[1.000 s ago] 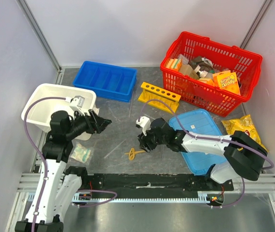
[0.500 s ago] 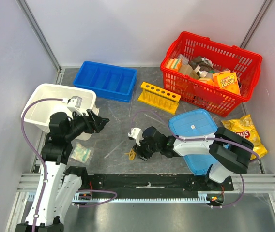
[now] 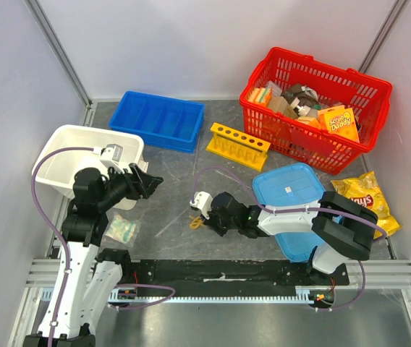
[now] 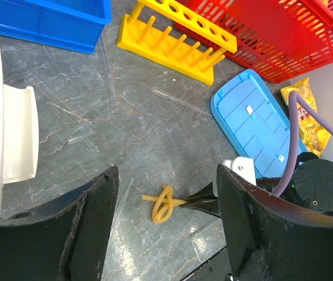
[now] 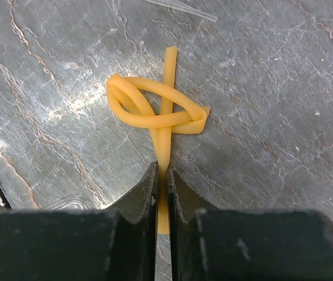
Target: Organize the chemistry lab equipment
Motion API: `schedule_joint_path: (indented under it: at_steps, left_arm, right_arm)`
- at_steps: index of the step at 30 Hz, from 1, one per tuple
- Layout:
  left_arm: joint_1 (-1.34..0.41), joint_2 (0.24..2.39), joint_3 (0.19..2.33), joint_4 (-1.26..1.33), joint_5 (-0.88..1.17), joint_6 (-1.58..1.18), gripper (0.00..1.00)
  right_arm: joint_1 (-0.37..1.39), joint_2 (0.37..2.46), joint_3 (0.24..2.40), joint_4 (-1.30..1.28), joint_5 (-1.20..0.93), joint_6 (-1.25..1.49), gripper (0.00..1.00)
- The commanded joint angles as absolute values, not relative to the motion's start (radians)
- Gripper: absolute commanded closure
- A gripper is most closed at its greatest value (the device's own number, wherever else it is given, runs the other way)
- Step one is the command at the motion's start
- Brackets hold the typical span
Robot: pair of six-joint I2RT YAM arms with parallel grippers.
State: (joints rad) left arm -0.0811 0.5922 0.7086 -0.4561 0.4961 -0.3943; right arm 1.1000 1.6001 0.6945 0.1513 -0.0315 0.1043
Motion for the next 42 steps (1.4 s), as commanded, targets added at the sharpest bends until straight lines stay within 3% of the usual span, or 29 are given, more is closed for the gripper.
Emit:
schedule_joint_path:
  at_steps: [1,16,22,34,39,42]
  left_arm:
    - [-0.081,0.592,0.71,-0.434,0.508,-0.39,0.27]
    - [-0.086,0.741,0.738,-0.417,0.813,-0.488,0.27]
    - [-0.104,0.776,0.726,-0.339,0.868,-0.554,0.25]
    - [-0.219,0.868,0.68,-0.279,0.854,-0.609,0.32]
    - [-0.252,0.903,0.672,-0.238,0.856,-0.64,0.41]
    - [-0.262,0.922,0.664,-0.206,0.883,-0.663,0.58]
  right_arm:
    - [1.106,1.549,0.687,0.213,-0.006,0.135,0.89]
    - [1.106,1.218,0.623,0.437,0.094,0.337,0.89]
    - [1.108,1.213,0.67,0.437,0.066,0.348,0.89]
    - [1.108,1.235,0.687,0.465,0.068,0.35,0.89]
    - [1.109,1.244,0.693,0.462,0.06,0.347,0.89]
    - [1.108,1.249,0.695,0.46,0.06,0.348,0.89]
